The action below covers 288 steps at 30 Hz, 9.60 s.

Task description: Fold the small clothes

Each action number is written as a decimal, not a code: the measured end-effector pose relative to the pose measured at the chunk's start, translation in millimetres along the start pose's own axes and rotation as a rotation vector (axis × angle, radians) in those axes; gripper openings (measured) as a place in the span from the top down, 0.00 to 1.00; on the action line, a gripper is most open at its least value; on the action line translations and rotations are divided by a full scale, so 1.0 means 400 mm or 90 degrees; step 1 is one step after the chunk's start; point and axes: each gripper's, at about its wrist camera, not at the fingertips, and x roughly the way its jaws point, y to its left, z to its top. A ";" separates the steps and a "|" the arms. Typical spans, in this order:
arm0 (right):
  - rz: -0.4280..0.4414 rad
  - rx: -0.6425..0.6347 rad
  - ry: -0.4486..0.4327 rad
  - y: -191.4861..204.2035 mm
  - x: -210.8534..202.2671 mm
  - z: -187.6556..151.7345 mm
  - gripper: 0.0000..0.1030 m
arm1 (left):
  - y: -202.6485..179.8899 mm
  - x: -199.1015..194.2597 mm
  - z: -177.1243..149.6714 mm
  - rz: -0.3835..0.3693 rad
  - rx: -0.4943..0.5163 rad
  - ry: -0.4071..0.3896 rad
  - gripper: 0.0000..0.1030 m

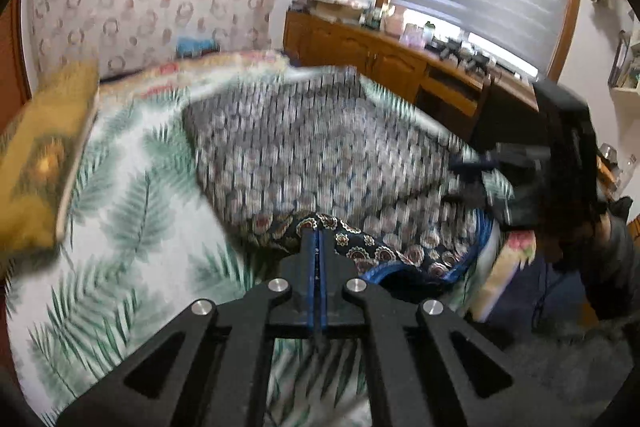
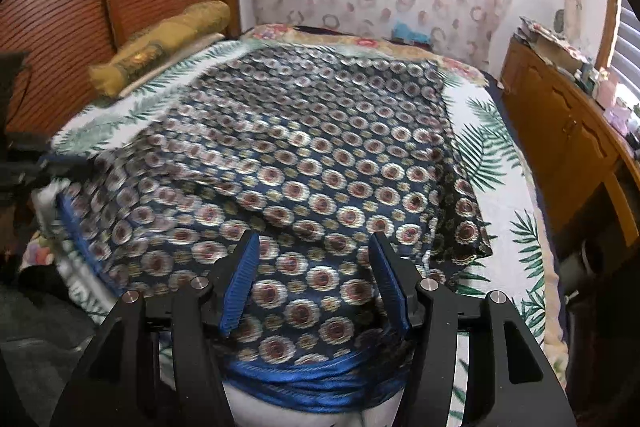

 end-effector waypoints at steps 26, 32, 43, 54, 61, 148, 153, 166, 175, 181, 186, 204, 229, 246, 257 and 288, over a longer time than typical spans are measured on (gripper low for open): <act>0.056 -0.029 0.030 0.028 -0.030 -0.003 0.44 | 0.094 0.155 0.146 0.043 -0.033 -0.011 1.00; 0.078 -0.035 0.033 0.032 -0.040 -0.012 0.44 | 0.106 0.183 0.149 0.049 -0.037 0.001 1.00; 0.013 -0.092 0.081 0.010 0.020 -0.014 0.51 | 0.134 0.197 0.145 0.055 -0.057 0.009 1.00; 0.011 -0.094 0.013 -0.058 0.010 0.088 0.96 | 0.160 0.142 0.163 0.087 -0.060 -0.015 1.00; -0.008 -0.104 -0.045 -0.099 0.038 0.239 0.98 | 0.208 0.138 0.195 0.115 -0.070 -0.031 1.00; 0.105 -0.125 -0.212 0.041 0.124 0.634 0.92 | 0.520 -0.166 0.216 0.152 -0.148 -0.221 0.99; 0.132 -0.219 -0.224 0.185 0.168 0.790 0.92 | 0.615 -0.227 0.163 0.229 -0.198 -0.244 0.99; 0.163 -0.421 -0.141 0.621 0.564 1.054 0.92 | 0.801 -0.172 -0.013 0.333 -0.317 -0.178 0.98; 0.106 -0.361 -0.116 0.623 0.688 1.078 0.55 | 0.807 -0.168 -0.041 0.349 -0.332 -0.153 0.97; 0.162 -0.260 -0.106 0.543 0.655 1.032 0.52 | 0.783 -0.183 -0.038 0.367 -0.319 -0.134 0.91; 0.167 -0.230 -0.100 0.509 0.597 0.946 0.52 | 0.732 -0.210 -0.021 0.380 -0.283 -0.138 0.74; 0.104 -0.073 -0.170 0.276 0.210 0.605 0.32 | 0.424 -0.182 0.084 0.320 -0.146 -0.168 0.49; -0.073 0.090 -0.266 0.066 -0.088 0.375 0.22 | 0.198 -0.140 0.187 0.312 -0.082 -0.192 0.48; -0.073 0.090 -0.268 0.056 -0.089 0.372 0.22 | 0.195 -0.137 0.188 0.309 -0.083 -0.191 0.48; -0.072 0.089 -0.268 0.056 -0.091 0.372 0.22 | 0.196 -0.138 0.187 0.309 -0.083 -0.191 0.48; -0.072 0.087 -0.268 0.051 -0.092 0.369 0.22 | 0.198 -0.139 0.185 0.310 -0.083 -0.193 0.48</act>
